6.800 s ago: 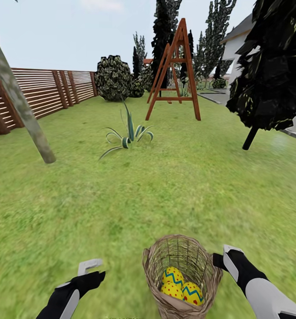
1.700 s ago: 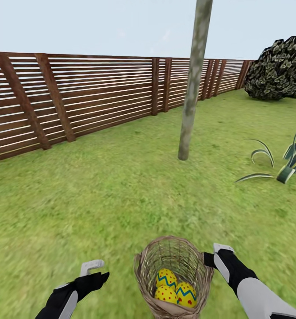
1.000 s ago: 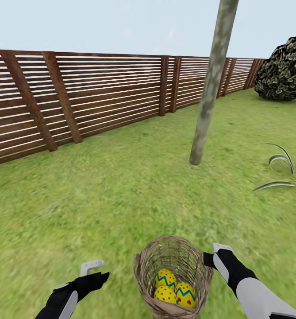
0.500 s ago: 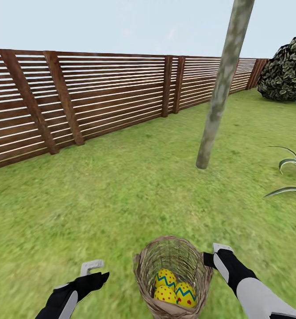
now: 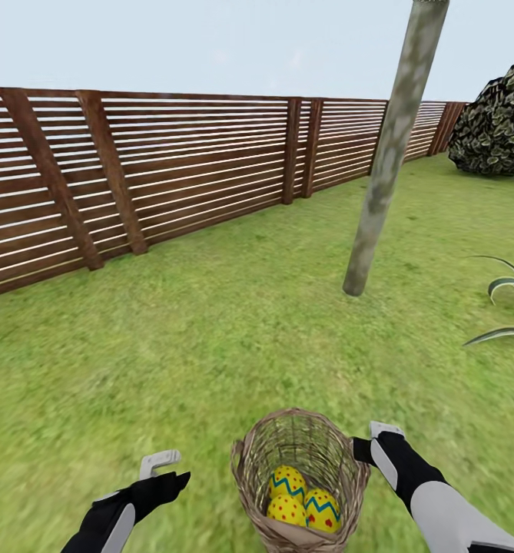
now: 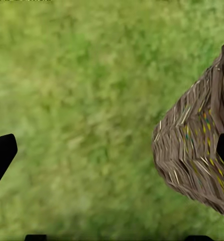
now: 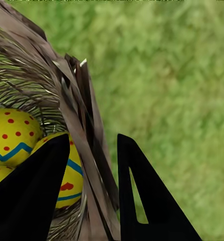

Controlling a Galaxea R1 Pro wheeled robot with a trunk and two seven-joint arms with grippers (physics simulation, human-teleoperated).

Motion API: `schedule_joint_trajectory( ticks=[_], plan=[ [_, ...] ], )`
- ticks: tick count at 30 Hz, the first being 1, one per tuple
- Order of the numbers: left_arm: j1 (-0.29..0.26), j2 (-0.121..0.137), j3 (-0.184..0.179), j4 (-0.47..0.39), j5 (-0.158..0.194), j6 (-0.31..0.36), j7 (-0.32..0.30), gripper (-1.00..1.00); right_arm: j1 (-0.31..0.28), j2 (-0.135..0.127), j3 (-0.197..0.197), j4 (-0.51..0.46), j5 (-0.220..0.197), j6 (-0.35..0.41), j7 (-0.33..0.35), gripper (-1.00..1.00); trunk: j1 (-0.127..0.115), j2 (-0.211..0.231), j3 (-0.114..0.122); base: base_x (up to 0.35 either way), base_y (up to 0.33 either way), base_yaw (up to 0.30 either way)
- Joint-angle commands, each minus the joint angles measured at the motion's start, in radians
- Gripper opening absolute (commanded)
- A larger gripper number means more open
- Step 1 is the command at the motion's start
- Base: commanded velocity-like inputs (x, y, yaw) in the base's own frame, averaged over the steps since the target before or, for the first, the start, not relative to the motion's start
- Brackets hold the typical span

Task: Take the three Easter eggs out of the wicker basket on the lawn in the garden, then place them on the lawn next to a single tree (choose any tree) so that all three eggs are next to the same tree and none are left in the basket.

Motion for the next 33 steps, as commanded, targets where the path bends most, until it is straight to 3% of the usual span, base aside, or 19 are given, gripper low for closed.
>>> schedule_joint_trajectory(
  ticks=[1, 33],
  plan=[
    [0.0, 0.001, -0.001, -0.001, 0.002, 0.004, 0.0, 1.0, 0.0, 0.0, -0.001, -0.002, -0.015, 0.003, -0.006, -1.0, -0.004, 0.007, 0.002, 0.0, 0.0, 0.0],
    [0.0, 0.001, -0.001, 0.0, 0.002, 0.01, -0.004, 1.0, 0.0, 0.002, -0.001, -0.002, -0.017, 0.003, -0.002, -1.0, -0.119, 0.217, 0.096, 0.0, 0.0, 0.0]
  ],
)
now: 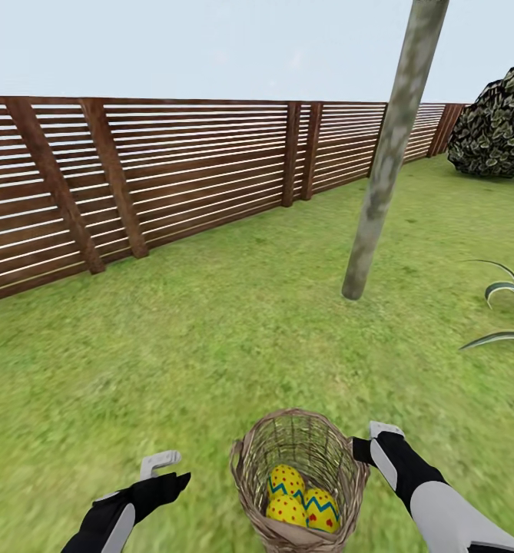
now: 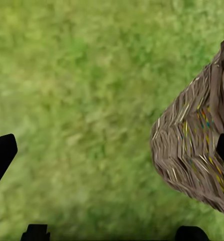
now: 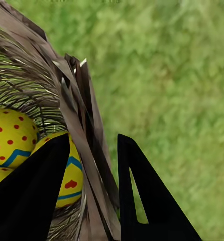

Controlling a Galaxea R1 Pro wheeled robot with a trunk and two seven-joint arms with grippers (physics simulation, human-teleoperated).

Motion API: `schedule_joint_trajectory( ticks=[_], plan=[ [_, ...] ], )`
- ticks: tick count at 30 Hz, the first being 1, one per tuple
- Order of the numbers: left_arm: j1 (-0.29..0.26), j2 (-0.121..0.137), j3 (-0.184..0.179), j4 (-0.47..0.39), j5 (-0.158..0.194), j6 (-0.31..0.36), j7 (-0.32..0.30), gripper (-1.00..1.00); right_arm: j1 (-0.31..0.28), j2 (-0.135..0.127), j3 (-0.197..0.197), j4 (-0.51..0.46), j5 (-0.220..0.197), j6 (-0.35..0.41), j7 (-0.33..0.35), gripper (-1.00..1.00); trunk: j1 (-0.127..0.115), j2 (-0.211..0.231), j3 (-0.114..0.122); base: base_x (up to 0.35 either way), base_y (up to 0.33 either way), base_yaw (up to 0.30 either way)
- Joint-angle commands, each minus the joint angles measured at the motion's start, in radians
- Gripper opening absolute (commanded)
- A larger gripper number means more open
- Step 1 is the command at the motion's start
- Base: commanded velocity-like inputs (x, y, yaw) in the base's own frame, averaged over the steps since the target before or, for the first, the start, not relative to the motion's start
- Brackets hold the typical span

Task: Take the three Easter eggs out of the wicker basket on the lawn in the garden, then place them on the lawn next to a single tree (choose any tree) so that all three eggs are next to the same tree and none are left in the basket.

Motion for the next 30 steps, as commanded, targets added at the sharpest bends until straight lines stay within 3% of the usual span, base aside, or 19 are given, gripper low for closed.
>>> schedule_joint_trajectory(
  ticks=[1, 21, 30],
  plan=[
    [0.0, 0.001, -0.001, -0.002, 0.004, 0.004, -0.002, 1.0, 0.0, 0.0, -0.001, -0.002, -0.015, 0.004, -0.006, -1.0, 0.0, -0.001, -0.001, 0.0, 0.0, 0.0],
    [0.0, 0.002, -0.001, -0.002, 0.006, -0.005, -0.005, 1.0, -0.001, 0.008, -0.001, -0.002, -0.014, 0.004, -0.006, -1.0, 0.0, -0.001, -0.001, 0.291, 0.067, 0.002],
    [0.0, 0.002, -0.001, -0.002, 0.005, -0.005, -0.005, 1.0, 0.0, 0.008, -0.001, -0.002, -0.014, 0.004, -0.009, -1.0, 0.0, -0.001, -0.008, 0.316, 0.171, 0.171]
  ],
)
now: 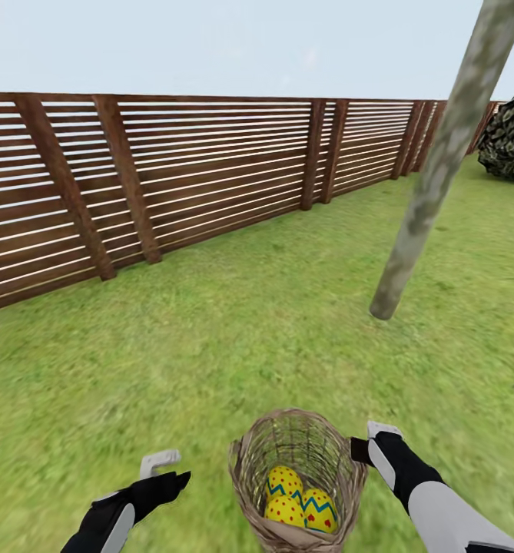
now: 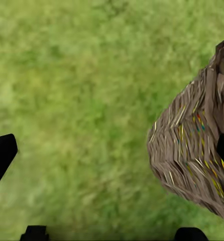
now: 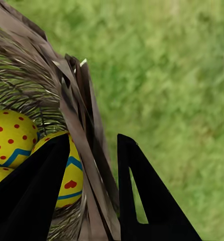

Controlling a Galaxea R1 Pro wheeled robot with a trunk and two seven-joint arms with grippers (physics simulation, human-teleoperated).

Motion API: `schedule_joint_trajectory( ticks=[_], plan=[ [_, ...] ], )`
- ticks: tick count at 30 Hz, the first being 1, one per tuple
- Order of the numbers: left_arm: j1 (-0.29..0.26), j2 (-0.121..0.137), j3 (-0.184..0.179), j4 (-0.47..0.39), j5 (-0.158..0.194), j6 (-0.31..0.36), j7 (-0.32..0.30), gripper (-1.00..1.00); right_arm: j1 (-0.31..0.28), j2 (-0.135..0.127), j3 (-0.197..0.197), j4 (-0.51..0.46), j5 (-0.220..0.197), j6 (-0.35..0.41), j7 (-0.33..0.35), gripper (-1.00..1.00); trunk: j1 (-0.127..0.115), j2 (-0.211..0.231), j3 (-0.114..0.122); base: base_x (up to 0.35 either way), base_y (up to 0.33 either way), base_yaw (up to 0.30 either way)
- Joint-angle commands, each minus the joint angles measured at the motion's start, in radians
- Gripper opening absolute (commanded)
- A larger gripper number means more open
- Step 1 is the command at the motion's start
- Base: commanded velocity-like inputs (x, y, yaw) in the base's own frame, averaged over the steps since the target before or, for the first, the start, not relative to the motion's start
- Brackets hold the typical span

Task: Take the three Easter eggs out of the wicker basket on the lawn in the garden, then place them on the lawn next to a single tree (choose any tree) so that all three eggs are next to the same tree and none are left in the basket.

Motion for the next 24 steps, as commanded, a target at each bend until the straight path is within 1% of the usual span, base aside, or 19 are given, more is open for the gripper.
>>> schedule_joint_trajectory(
  ticks=[1, 7, 24],
  plan=[
    [-0.001, 0.001, -0.001, 0.0, 0.002, 0.004, -0.001, 1.0, 0.0, 0.001, -0.001, -0.002, -0.016, 0.004, -0.006, -1.0, 0.001, -0.001, -0.002, 0.315, 0.173, 0.206],
    [-0.001, 0.001, -0.001, 0.0, 0.002, 0.004, -0.001, 1.0, 0.0, 0.0, -0.001, -0.002, -0.016, 0.004, -0.005, -1.0, 0.001, -0.001, -0.006, 0.315, 0.173, 0.167],
    [-0.001, 0.0, -0.001, 0.001, 0.001, 0.004, -0.001, 1.0, 0.0, 0.002, -0.001, -0.002, -0.016, 0.004, -0.003, -1.0, 0.001, -0.001, -0.006, 0.29, 0.206, 0.005]
  ],
)
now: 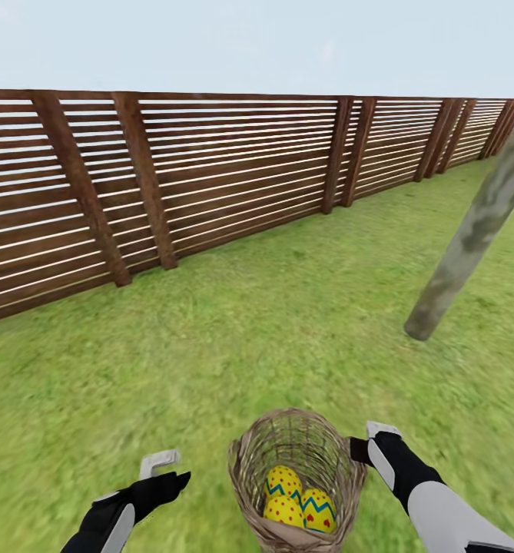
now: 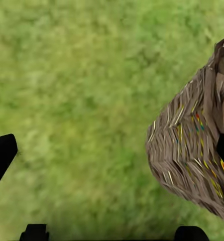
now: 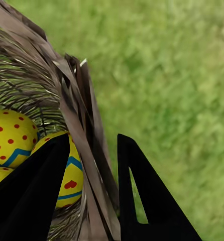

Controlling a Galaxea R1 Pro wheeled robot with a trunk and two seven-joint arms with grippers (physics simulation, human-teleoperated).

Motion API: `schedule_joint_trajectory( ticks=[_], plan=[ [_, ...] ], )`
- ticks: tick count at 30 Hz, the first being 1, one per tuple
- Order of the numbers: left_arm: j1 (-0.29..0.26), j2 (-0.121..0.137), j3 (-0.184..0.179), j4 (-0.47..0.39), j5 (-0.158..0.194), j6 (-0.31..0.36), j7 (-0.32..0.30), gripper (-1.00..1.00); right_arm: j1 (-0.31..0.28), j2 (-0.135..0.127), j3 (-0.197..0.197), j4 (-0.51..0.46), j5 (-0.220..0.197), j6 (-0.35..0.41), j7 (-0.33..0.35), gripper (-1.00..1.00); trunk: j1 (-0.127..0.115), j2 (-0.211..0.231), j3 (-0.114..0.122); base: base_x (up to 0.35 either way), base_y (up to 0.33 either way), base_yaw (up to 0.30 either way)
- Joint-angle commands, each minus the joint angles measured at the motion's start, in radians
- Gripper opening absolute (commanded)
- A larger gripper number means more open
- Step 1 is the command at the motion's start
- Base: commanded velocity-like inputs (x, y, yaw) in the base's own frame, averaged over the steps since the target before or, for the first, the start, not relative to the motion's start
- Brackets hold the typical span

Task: Take the three Easter eggs out of the wicker basket on the lawn in the garden, then place them on the lawn next to a single tree (choose any tree) so that all three eggs are next to the same tree and none are left in the basket.

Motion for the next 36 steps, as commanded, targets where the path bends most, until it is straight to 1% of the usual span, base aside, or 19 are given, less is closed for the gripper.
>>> schedule_joint_trajectory(
  ticks=[1, 5, 11, 23, 36],
  plan=[
    [0.0, 0.001, -0.001, -0.001, 0.003, 0.004, -0.001, 1.0, 0.0, 0.0, -0.002, -0.002, -0.017, 0.003, -0.006, -1.0, 0.001, -0.001, -0.001, 0.273, 0.222, -0.005],
    [0.0, 0.002, -0.001, -0.001, 0.003, 0.004, -0.001, 1.0, 0.0, 0.003, -0.002, -0.002, -0.017, 0.003, -0.006, -1.0, 0.001, -0.001, -0.001, 0.269, 0.227, -0.113],
    [0.0, 0.002, -0.001, -0.001, 0.004, 0.004, -0.001, 1.0, -0.001, 0.004, -0.002, -0.002, -0.017, 0.003, -0.006, -1.0, 0.001, -0.001, -0.001, 0.265, 0.232, -0.242],
    [0.0, 0.002, -0.001, -0.002, 0.004, 0.004, -0.001, 1.0, 0.0, 0.004, -0.002, -0.002, -0.017, 0.003, -0.006, -1.0, 0.001, -0.001, -0.001, 0.26, 0.244, -0.051],
    [0.0, 0.002, -0.001, -0.002, 0.004, 0.004, -0.001, 1.0, 0.0, 0.005, -0.002, -0.002, -0.017, 0.003, -0.006, -1.0, 0.001, -0.001, -0.001, 0.239, 0.256, -0.263]
  ],
)
